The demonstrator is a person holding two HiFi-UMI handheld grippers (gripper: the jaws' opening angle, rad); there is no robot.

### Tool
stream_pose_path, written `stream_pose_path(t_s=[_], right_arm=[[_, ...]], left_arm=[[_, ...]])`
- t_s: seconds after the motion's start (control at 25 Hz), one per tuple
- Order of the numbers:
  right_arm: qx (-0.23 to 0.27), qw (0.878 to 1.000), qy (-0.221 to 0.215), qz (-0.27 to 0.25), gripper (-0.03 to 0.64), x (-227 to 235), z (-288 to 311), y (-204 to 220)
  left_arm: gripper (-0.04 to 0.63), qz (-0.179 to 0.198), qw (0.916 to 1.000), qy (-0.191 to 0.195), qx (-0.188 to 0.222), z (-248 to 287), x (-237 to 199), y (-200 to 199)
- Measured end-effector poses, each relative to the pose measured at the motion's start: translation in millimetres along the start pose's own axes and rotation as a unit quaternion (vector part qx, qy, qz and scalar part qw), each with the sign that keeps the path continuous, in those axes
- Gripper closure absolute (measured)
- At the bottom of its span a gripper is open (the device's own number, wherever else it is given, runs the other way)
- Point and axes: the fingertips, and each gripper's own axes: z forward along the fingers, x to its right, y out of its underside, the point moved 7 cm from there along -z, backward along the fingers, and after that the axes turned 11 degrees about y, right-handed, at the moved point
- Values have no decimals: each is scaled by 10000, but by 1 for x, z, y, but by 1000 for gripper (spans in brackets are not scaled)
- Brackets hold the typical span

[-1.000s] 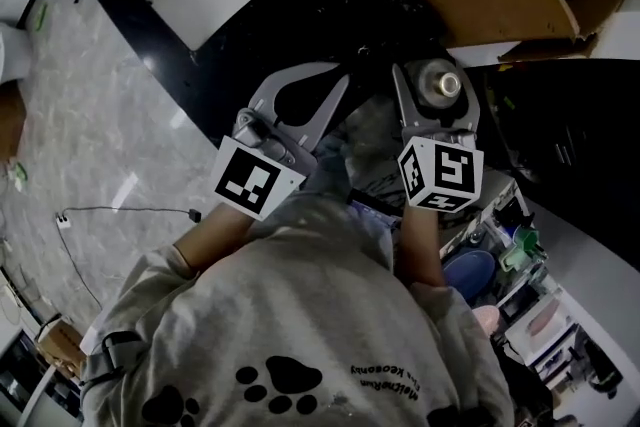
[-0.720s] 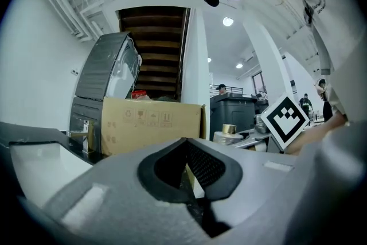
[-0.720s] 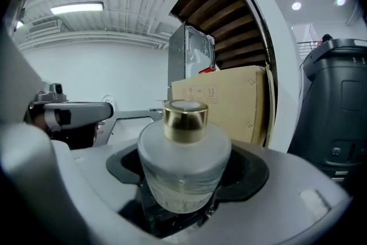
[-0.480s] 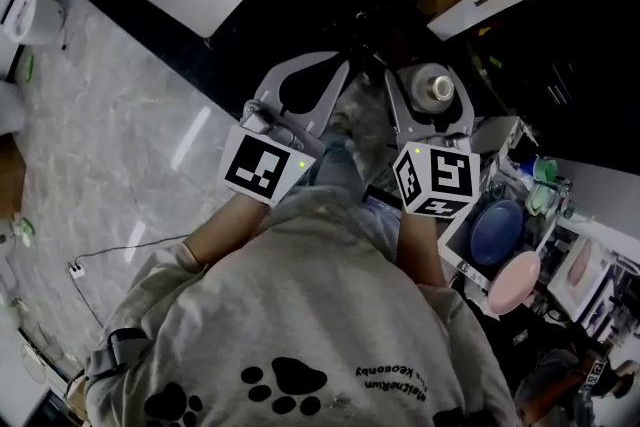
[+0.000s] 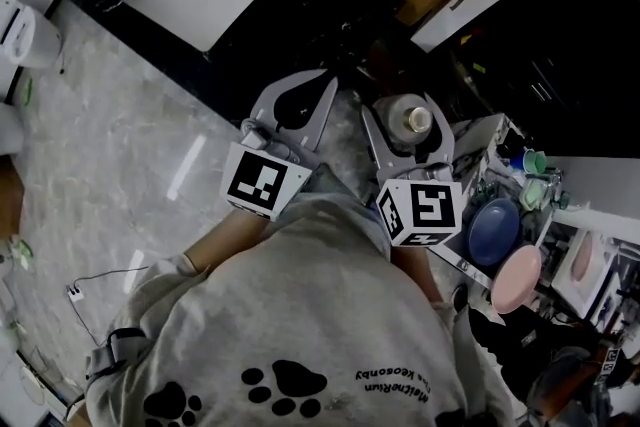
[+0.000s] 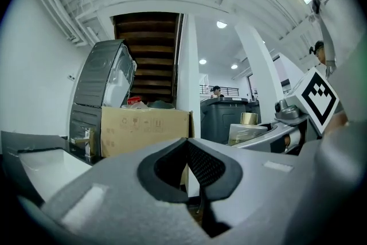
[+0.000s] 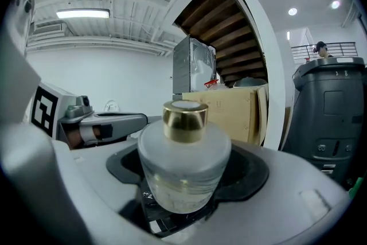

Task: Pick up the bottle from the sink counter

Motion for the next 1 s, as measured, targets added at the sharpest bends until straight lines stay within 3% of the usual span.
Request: stream_pose_path(t_s=[0.44, 1.0], right_arm=[[41, 9998, -199, -26, 278, 22, 3, -6], [-41, 9993, -350, -155, 278, 29, 24, 6]], left_arm=[[594, 128, 9995, -228, -150, 19, 12, -7], [594, 337, 9981, -199, -467, 36, 15, 4]])
